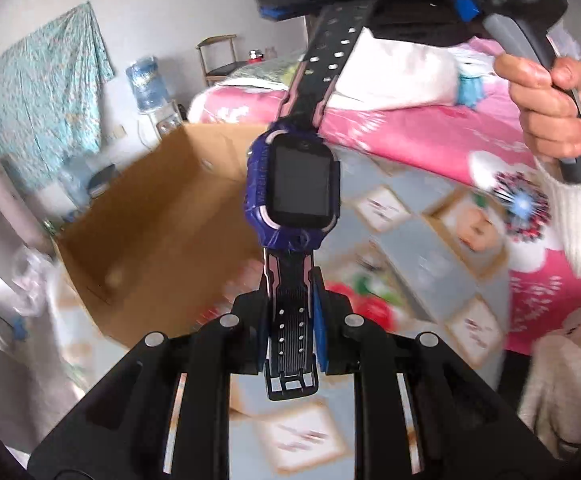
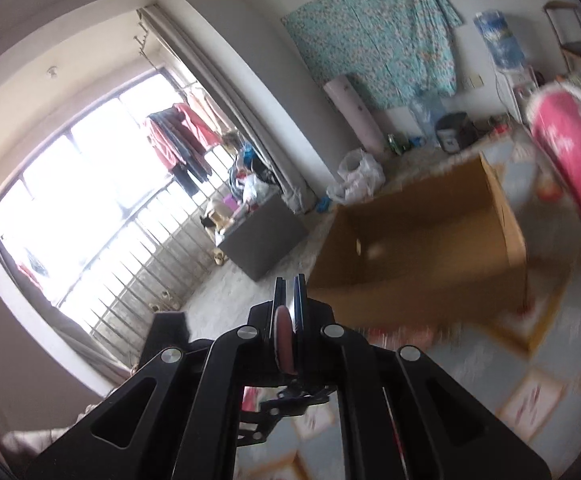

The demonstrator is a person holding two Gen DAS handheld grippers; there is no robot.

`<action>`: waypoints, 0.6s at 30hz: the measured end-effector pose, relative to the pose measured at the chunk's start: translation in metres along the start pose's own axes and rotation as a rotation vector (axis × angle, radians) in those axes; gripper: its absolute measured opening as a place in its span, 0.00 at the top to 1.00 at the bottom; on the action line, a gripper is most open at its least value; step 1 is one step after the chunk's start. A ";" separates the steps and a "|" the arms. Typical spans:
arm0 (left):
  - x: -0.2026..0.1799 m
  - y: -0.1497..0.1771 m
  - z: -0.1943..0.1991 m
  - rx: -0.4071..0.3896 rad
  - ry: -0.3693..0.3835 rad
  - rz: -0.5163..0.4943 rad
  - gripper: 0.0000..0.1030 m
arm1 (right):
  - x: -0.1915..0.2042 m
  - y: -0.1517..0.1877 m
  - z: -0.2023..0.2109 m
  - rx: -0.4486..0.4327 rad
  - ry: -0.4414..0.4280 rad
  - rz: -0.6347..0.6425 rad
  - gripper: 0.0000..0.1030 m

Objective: Organize jewelry
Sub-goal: 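Carry the smartwatch in the left tool over the open cardboard box, then lower the smartwatch into the box and open the left tool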

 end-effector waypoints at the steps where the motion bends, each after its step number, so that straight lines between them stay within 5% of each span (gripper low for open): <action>1: 0.020 -0.014 -0.004 0.016 -0.013 -0.003 0.83 | -0.003 -0.019 -0.010 0.004 0.001 0.003 0.96; 6: 0.111 -0.052 -0.065 0.152 0.046 0.074 0.83 | -0.044 -0.086 -0.075 0.058 0.059 -0.068 0.96; 8: 0.136 -0.053 -0.099 0.228 0.043 0.059 0.83 | -0.076 -0.106 -0.110 0.076 0.165 -0.077 0.96; 14: 0.192 -0.028 -0.196 0.527 0.004 -0.016 0.83 | -0.164 -0.113 -0.195 0.253 0.320 -0.233 0.96; 18: 0.200 -0.017 -0.223 0.644 0.046 -0.077 0.83 | -0.204 -0.101 -0.237 0.359 0.435 -0.300 0.96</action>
Point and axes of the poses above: each gripper's, at about its wrist camera, not at the fingertips, and z roughly against the way its jaws point, x to its left, y to its underside, the point moved 5 cm from there along -z, roughly the way its jaws point, and after that the axes turned 7 degrees about -z, right-handed, at the moved point
